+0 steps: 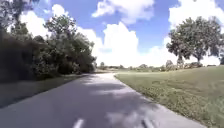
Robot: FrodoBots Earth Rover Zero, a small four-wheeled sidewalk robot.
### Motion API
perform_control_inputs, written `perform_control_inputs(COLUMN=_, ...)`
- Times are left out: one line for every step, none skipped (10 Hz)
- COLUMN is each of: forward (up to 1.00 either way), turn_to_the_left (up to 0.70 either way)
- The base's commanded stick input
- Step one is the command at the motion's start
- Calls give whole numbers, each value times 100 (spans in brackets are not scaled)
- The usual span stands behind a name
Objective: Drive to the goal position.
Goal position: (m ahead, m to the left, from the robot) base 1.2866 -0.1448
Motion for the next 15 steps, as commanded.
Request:
perform_control_inputs(forward=70, turn_to_the_left=0)
perform_control_inputs(forward=70, turn_to_the_left=0)
perform_control_inputs(forward=70, turn_to_the_left=0)
perform_control_inputs(forward=70, turn_to_the_left=0)
perform_control_inputs(forward=70, turn_to_the_left=0)
perform_control_inputs(forward=70, turn_to_the_left=2)
perform_control_inputs(forward=70, turn_to_the_left=10)
perform_control_inputs(forward=70, turn_to_the_left=18)
perform_control_inputs(forward=70, turn_to_the_left=26)
perform_control_inputs(forward=70, turn_to_the_left=34)
perform_control_inputs(forward=70, turn_to_the_left=35)
perform_control_inputs(forward=70, turn_to_the_left=35)
perform_control_inputs(forward=70, turn_to_the_left=35)
perform_control_inputs(forward=70, turn_to_the_left=35)
perform_control_inputs(forward=70, turn_to_the_left=35)
